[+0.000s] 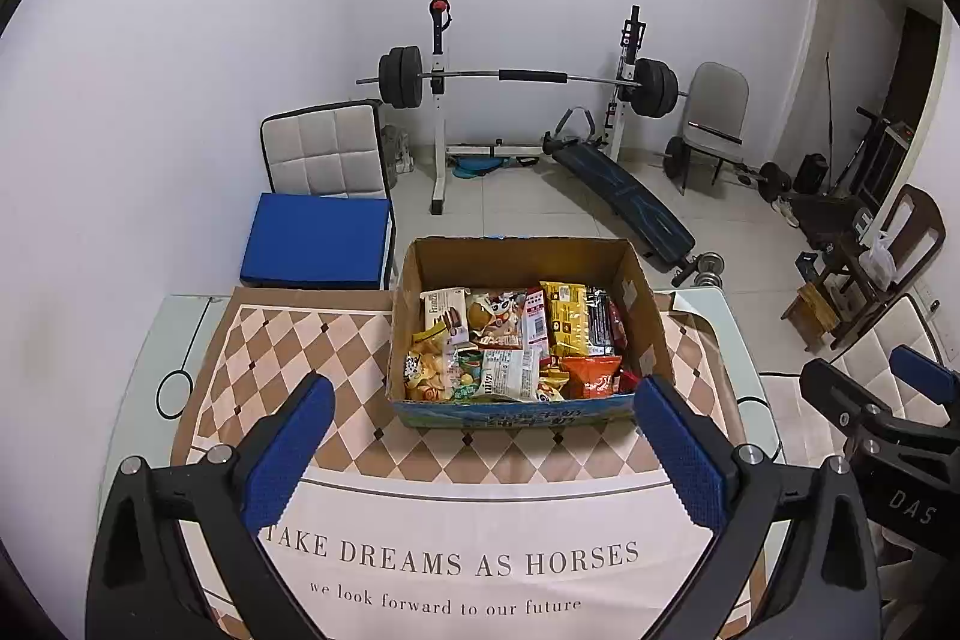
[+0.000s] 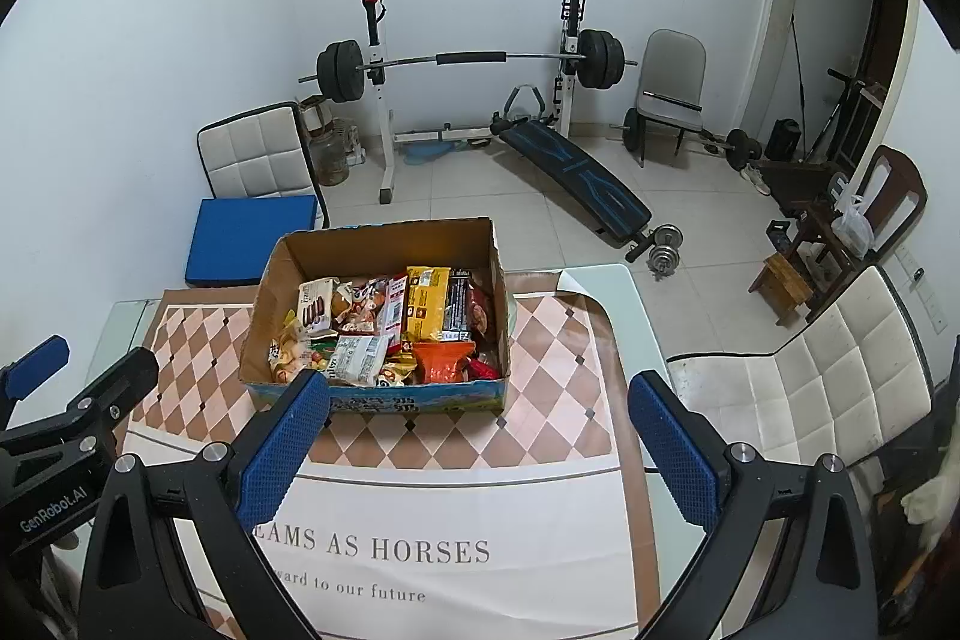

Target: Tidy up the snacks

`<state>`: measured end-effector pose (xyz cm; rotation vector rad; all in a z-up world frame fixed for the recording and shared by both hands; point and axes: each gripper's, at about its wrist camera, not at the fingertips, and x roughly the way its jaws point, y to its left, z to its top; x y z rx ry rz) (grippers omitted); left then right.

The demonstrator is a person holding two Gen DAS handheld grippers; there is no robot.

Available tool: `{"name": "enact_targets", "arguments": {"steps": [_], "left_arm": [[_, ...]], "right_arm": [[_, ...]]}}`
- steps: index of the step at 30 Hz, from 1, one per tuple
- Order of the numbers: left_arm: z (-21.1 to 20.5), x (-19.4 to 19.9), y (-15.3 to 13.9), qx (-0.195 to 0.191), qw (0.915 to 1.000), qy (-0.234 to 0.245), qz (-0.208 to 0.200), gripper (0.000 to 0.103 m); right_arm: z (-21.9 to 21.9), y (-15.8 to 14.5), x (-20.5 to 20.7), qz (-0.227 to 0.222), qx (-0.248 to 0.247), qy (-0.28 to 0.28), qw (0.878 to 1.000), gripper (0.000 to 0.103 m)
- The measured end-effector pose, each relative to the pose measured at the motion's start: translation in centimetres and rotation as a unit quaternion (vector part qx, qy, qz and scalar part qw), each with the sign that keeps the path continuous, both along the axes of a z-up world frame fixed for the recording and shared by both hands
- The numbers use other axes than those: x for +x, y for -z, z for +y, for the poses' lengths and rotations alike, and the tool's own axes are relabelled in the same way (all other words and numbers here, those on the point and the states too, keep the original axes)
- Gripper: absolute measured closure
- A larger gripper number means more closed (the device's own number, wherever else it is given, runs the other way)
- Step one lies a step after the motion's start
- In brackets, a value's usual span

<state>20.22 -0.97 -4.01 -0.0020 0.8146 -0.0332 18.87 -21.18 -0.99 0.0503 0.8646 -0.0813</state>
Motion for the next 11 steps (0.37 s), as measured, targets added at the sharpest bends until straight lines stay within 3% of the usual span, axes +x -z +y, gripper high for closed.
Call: {"name": "enact_targets", "arguments": {"steps": [11], "left_arm": [[0.12, 0.02, -0.77, 0.002, 1.0, 0.001, -0.008, 0.0]], "right_arm": [[0.07, -0.08, -0.11, -0.001, -0.001, 0.0, 1.0, 0.001]]}}
